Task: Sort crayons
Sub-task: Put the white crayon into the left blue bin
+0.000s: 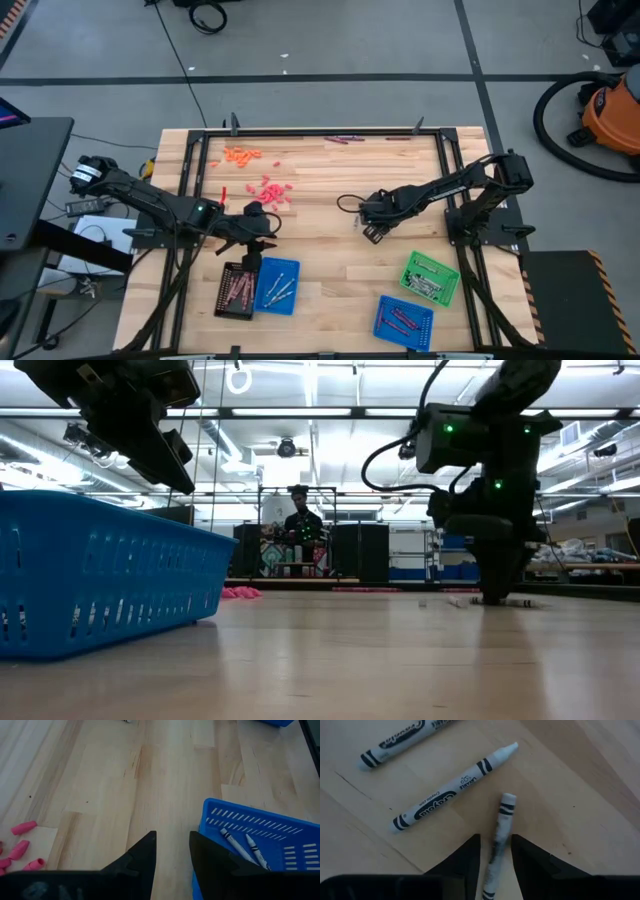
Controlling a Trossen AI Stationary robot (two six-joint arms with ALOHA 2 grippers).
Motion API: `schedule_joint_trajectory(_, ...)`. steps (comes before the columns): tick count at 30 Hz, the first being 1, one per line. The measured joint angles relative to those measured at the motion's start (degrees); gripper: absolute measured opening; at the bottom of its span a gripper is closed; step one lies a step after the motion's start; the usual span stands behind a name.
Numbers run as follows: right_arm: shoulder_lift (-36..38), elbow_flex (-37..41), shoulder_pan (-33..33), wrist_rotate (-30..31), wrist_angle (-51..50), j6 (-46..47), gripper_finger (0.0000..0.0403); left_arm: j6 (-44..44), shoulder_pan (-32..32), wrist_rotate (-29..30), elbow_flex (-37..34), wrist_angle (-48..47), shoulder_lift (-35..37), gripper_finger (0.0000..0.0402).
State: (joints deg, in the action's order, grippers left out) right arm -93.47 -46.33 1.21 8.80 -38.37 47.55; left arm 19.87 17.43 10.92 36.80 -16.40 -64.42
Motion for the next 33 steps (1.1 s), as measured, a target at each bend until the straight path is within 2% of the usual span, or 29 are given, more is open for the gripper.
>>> schedule_joint_trajectory(5, -0.1, 0.0, 0.0, 0.0, 0.2, -2.1, 0.0098, 0.0, 0.0, 0.0, 0.0, 0.2, 0.0, 0.0128)
schedule_joint_trajectory(13, -0.2, -1.2, 0.0, -0.3, -0.8, -6.6, 0.0038, 0.2, 0.0, 0.0, 0.0, 0.1, 0.0, 0.0128)
schedule_joint_trajectory(18, -0.4, -4.4, 0.2, 0.8, -4.1, -10.5, 0.0029, 0.4, 0.1, 2.1, 0.0, 2.7, -0.6, 0.0129)
schedule_joint_trajectory(21, -0.3, -6.4, 0.9, 2.7, -4.7, -12.9, 0.0035, -0.8, 0.2, 2.7, 0.0, 6.2, -2.0, 0.0147)
schedule_joint_trajectory(27, -0.3, -9.4, 2.7, 4.8, -3.2, -18.1, 0.0036, -3.0, -0.6, 6.6, 0.0, 9.9, -5.0, 0.0214)
schedule_joint_trajectory(30, 0.0, -10.4, 4.0, 4.9, 2.5, -23.1, 0.0036, -4.1, -1.4, 7.0, 0.0, 11.5, -6.3, 0.0234)
schedule_joint_trajectory(33, 0.2, -10.6, 5.8, 4.9, 10.8, -30.2, 0.0037, -4.4, -1.9, 7.0, 0.0, 13.1, -7.1, 0.0237)
